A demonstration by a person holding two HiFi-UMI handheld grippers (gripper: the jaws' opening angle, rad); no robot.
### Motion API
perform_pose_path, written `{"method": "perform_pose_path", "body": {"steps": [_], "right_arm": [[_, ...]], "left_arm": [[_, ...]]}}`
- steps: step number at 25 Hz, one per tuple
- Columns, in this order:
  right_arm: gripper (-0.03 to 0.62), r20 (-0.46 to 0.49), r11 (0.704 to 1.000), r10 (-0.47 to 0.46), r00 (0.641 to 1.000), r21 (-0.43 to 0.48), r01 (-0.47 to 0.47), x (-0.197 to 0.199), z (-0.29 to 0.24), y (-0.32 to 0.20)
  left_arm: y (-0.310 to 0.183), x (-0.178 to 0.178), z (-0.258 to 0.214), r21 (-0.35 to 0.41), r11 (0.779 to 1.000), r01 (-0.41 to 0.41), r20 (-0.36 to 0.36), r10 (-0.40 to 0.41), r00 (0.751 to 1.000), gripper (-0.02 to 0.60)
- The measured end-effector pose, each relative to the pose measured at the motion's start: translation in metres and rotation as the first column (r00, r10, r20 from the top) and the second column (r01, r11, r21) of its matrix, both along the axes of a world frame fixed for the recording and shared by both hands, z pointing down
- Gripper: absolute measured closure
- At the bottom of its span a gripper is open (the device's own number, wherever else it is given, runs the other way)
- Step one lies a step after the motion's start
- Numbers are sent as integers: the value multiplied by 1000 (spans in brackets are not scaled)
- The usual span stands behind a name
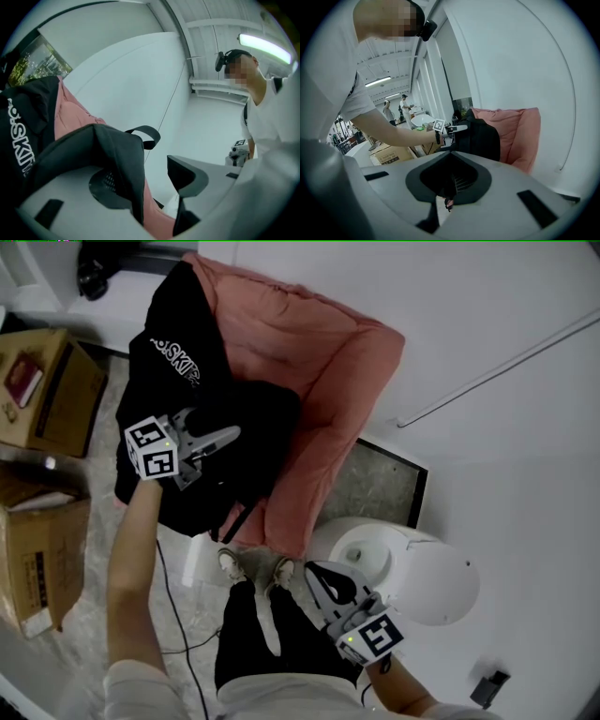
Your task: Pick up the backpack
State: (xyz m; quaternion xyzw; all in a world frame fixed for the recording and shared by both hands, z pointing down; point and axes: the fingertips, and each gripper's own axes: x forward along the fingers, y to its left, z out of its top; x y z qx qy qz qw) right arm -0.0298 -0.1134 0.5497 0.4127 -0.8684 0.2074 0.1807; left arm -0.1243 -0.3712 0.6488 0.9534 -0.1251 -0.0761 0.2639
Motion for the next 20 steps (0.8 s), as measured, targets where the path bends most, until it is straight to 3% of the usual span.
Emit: {"method": "perform_pose_path", "body": {"steps": [5,11,16,20], "right_arm": [[574,15,1000,-1,1000,3,1,-3,-4,4],[574,23,1000,19,1000,-5,-19,3,-4,6],[574,14,1000,18,1000,1,-18,6,-3,2],[574,7,1000,11,1000,-9,-11,5,4,1]], "left_arm": [[-6,21,0,4,999,-33,3,33,999,339],[-8,29,-14,-43,994,-98,-103,93,990,342],[-17,31,-7,-73,995,-68,-100,60,993,402],[-12,36,-15,-72,994,-87,-117,78,990,458]]}}
